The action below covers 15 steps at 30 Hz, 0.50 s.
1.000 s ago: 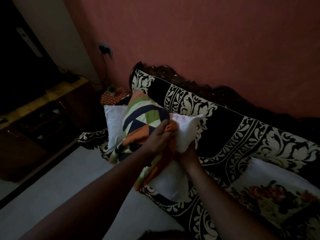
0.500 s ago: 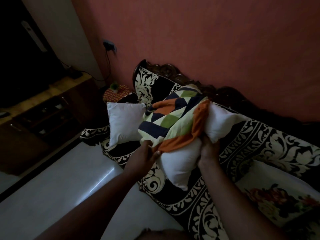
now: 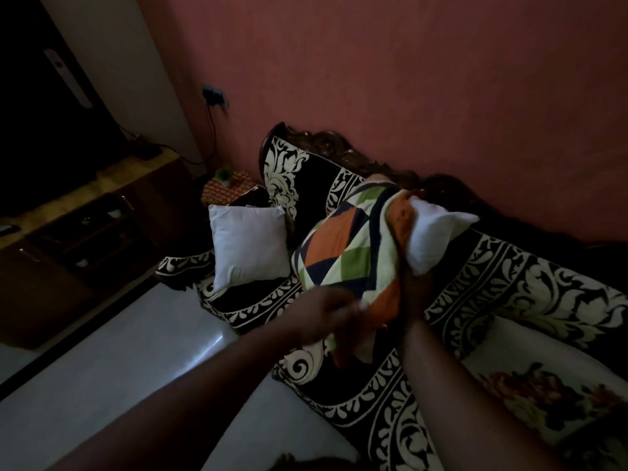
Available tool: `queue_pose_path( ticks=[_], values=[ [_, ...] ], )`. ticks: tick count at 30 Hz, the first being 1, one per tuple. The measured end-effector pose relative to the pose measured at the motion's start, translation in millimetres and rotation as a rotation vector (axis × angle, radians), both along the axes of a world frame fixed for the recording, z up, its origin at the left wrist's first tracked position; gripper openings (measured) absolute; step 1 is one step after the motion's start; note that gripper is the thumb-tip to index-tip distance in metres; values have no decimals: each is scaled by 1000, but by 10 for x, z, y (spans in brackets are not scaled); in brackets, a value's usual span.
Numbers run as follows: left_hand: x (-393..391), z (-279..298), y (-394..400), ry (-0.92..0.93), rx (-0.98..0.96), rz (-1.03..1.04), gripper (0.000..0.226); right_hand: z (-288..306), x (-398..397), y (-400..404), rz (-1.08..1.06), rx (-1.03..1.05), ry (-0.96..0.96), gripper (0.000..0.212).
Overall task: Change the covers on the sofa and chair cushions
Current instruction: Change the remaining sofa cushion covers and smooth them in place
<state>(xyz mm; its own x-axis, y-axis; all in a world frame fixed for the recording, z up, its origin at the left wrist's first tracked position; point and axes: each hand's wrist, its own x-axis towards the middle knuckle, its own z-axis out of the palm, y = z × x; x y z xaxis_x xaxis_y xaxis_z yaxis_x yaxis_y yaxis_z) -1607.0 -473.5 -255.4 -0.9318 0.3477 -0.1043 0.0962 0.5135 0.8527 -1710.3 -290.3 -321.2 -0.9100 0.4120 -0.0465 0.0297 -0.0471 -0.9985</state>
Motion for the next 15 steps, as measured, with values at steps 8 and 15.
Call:
queue_pose_path(
  ticks=[8, 15],
  values=[
    [-849, 472, -216, 92, 67, 497, 59, 178, 457, -296, 232, 391, 166, 58],
    [-1005, 367, -365, 92, -181, 562, 12, -66, 660, -157, 395, 595, 240, 79]
  ],
)
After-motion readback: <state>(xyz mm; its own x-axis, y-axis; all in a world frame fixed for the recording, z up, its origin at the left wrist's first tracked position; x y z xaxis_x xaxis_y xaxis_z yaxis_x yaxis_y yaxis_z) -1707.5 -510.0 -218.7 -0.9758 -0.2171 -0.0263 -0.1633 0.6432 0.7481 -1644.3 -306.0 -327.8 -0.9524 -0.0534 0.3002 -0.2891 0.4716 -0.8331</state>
